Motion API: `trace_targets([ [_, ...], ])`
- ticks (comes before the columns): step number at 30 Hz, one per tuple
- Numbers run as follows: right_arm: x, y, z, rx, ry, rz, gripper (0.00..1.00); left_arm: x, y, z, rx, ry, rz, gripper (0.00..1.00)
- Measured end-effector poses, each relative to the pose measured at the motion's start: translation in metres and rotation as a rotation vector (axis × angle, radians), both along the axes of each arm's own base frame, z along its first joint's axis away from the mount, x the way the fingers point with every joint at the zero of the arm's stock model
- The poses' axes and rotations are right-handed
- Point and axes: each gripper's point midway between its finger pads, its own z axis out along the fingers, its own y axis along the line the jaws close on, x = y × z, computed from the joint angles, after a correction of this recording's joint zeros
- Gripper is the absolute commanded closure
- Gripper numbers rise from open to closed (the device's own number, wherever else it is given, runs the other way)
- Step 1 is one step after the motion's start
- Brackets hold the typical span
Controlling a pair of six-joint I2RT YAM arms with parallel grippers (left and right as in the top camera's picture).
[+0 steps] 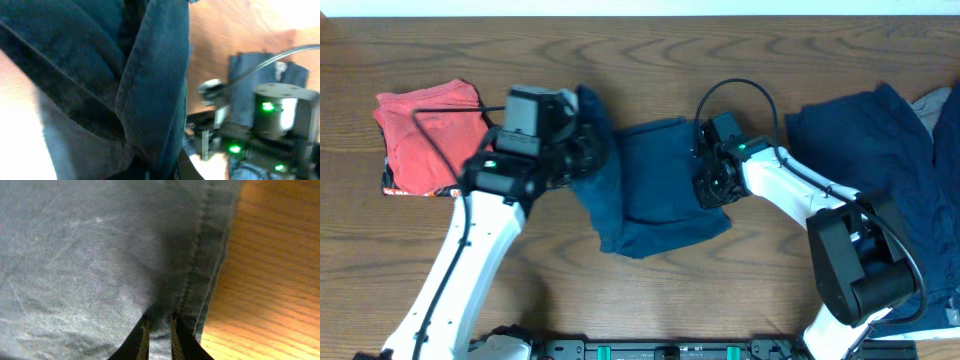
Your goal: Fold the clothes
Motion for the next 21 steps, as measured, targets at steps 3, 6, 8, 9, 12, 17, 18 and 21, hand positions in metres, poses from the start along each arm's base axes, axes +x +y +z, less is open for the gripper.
trace_targets([
  [3, -0.003, 0.005, 0.000, -0.004, 0.000, 0.003, 0.88, 0.002, -0.030, -0.006, -0.021, 0.000, -0.050, 0.94],
  [6, -0.006, 0.007, 0.000, -0.006, 0.007, -0.004, 0.85, -0.001, -0.054, -0.024, -0.020, 0.042, -0.090, 0.87],
  [8, -0.007, 0.007, 0.000, -0.004, 0.016, -0.015, 0.82, -0.001, -0.067, -0.037, -0.018, 0.061, -0.114, 0.66],
  [9, -0.009, 0.006, 0.000, -0.006, 0.023, -0.025, 0.81, 0.000, -0.074, -0.043, -0.019, 0.070, -0.123, 0.64],
  [12, -0.020, -0.001, 0.001, -0.029, 0.075, -0.051, 0.75, 0.008, -0.086, -0.050, -0.031, 0.053, -0.135, 0.56],
  [17, -0.026, -0.042, 0.014, -0.103, 0.141, -0.160, 0.70, 0.046, -0.077, -0.027, -0.036, -0.129, -0.115, 0.51],
  [18, -0.019, -0.052, 0.025, -0.104, 0.122, -0.194, 0.70, 0.053, -0.071, -0.024, -0.024, -0.157, -0.097, 0.51],
  [21, 0.011, -0.072, 0.072, -0.063, -0.007, -0.280, 0.71, 0.077, -0.043, -0.021, 0.064, -0.239, -0.026, 0.51],
])
